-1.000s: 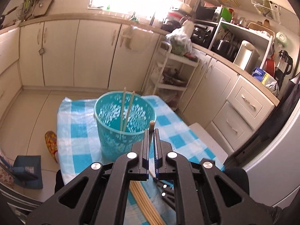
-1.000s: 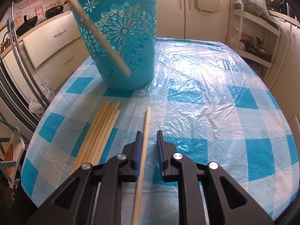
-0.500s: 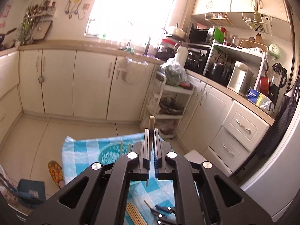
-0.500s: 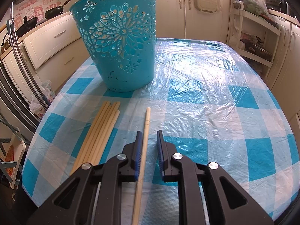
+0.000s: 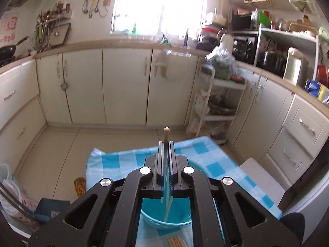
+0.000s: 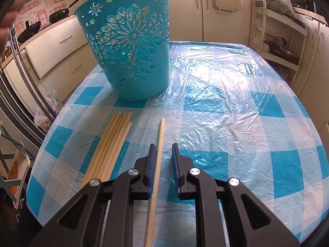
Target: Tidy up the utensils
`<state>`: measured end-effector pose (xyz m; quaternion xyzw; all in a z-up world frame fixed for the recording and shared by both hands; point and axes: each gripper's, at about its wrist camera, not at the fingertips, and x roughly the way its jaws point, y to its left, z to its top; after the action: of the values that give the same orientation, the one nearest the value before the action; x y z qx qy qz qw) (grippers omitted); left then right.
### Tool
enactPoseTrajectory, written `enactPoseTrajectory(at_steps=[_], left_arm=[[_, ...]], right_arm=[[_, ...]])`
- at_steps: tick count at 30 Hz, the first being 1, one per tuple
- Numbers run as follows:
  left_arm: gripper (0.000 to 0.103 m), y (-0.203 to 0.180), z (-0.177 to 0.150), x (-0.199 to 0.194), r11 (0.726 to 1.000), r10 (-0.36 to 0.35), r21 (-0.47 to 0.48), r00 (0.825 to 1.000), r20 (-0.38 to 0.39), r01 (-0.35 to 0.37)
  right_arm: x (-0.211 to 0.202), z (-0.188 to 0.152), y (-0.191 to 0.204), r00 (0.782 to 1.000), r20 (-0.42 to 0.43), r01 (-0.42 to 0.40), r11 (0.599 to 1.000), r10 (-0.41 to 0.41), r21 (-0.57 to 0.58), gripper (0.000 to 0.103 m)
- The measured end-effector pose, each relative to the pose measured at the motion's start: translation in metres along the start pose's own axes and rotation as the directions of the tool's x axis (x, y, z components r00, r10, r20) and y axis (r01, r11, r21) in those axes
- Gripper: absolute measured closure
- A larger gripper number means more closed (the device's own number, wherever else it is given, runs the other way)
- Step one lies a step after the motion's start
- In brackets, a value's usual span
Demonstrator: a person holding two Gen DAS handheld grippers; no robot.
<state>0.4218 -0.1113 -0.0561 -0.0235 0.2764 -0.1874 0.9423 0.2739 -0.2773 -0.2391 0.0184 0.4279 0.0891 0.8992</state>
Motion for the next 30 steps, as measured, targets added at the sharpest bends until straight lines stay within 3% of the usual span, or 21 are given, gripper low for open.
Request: enactPoseTrajectory(at_steps=[3,7,10,11,12,14,15,18,20,24,30], left_arm=[[0.099,0.006,-0.017,0.025,1.0,0.016,-0.014,0.997,-0.077,-0.017],[0.097,0.012,-0.039,0.031,0.999,0.028,-0.029,0.994,-0.107,-0.032],[0.074,0.018,-0.052,0.023,0.997,0.054,-0.046,0.994,-0.093,-0.058],[0.057,0.022,-0.057,0.017,0.996,0.069,-0.057,0.994,-0.082,-0.074],[0.046,0.026,-0.063,0.011,0.993,0.089,-0.068,0.994,-0.069,-0.094],[0.04,0.032,-0.076,-0.002,0.989,0.124,-0.072,0.991,-0.053,-0.128],[0.034,0.035,-0.082,-0.007,0.987,0.142,-0.073,0.989,-0.049,-0.146],[0.021,0.04,-0.105,-0.018,0.978,0.185,-0.08,0.981,-0.061,-0.19],[0.019,0.042,-0.117,-0.02,0.977,0.191,-0.076,0.978,-0.08,-0.198],[0.014,0.042,-0.142,-0.01,0.975,0.197,-0.08,0.971,-0.136,-0.209],[0.012,0.038,-0.171,0.009,0.971,0.203,-0.081,0.957,-0.207,-0.223]], right_arm=[[0.0,0.0,0.0,1.0,-0.002,-0.004,1.0,0.004,-0.001,0.087],[-0.001,-0.001,0.0,1.0,-0.004,-0.005,1.0,0.005,-0.008,0.087],[-0.002,-0.002,0.003,1.0,-0.003,0.014,0.999,-0.014,-0.036,0.087],[-0.002,-0.002,0.007,1.0,-0.001,0.03,0.998,-0.03,-0.057,0.087],[-0.002,-0.003,0.01,0.999,0.002,0.048,0.995,-0.048,-0.082,0.087],[-0.002,-0.004,0.015,0.997,0.008,0.074,0.99,-0.073,-0.116,0.089],[-0.002,-0.004,0.017,0.997,0.008,0.076,0.99,-0.076,-0.122,0.096],[-0.006,-0.004,0.008,0.999,-0.002,0.047,0.997,-0.048,-0.064,0.097],[-0.01,-0.004,-0.002,1.0,-0.004,0.015,1.0,-0.015,-0.002,0.097],[-0.008,-0.006,-0.006,0.999,-0.026,0.031,1.0,-0.031,0.006,0.097],[-0.007,-0.009,0.008,0.995,-0.015,0.099,0.991,-0.101,-0.094,0.096]])
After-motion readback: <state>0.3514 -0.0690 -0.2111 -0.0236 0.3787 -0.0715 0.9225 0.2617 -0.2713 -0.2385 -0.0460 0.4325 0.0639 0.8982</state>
